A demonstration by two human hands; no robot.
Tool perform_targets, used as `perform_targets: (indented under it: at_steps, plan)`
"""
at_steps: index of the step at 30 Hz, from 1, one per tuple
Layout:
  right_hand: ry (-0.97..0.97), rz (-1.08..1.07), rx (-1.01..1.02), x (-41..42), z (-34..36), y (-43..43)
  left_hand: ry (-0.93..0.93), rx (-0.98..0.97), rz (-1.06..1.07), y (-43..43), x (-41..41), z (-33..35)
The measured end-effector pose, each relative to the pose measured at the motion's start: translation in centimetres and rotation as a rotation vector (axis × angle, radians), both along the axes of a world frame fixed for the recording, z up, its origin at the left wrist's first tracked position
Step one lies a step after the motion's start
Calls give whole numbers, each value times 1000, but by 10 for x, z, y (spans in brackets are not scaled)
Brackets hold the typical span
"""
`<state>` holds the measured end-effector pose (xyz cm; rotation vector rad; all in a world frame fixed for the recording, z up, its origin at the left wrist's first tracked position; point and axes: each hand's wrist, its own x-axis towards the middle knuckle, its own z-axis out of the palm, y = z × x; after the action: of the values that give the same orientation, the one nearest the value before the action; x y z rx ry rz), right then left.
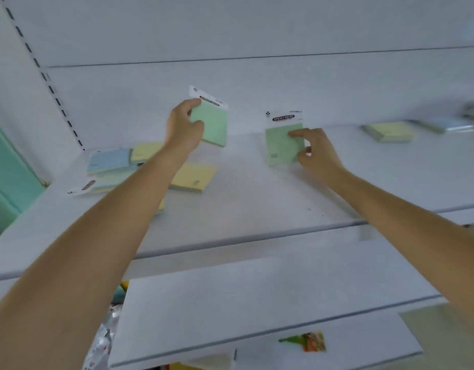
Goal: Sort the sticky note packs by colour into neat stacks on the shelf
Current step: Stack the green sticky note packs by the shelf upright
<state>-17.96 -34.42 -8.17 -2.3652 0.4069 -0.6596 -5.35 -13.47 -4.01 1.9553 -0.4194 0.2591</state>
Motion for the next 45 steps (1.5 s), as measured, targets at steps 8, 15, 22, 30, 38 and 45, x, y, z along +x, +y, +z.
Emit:
perform_targets:
  at_steps: [8,15,22,30,38,45]
  plan:
    - [-27,-170,48,-95,0,-116,49,-42,-190,-147,-67,-7]
    - [-31,-268,59,-194,3,-241,73,-64,-307,-306,-150,-19]
    - [-45,-340,120,-251,5,-350,64,-68,-352,-430,-201,-16]
    - [-77,-375,194,-253,12,-458,63,-97,-329,-541,-197,-8]
    - [-136,-410,241,-225,38,-553,182,-226,-304,-634,-170,-4]
    - [-61,-321,251,-169,52,-609,176,-237,-220,-663,-151,-8]
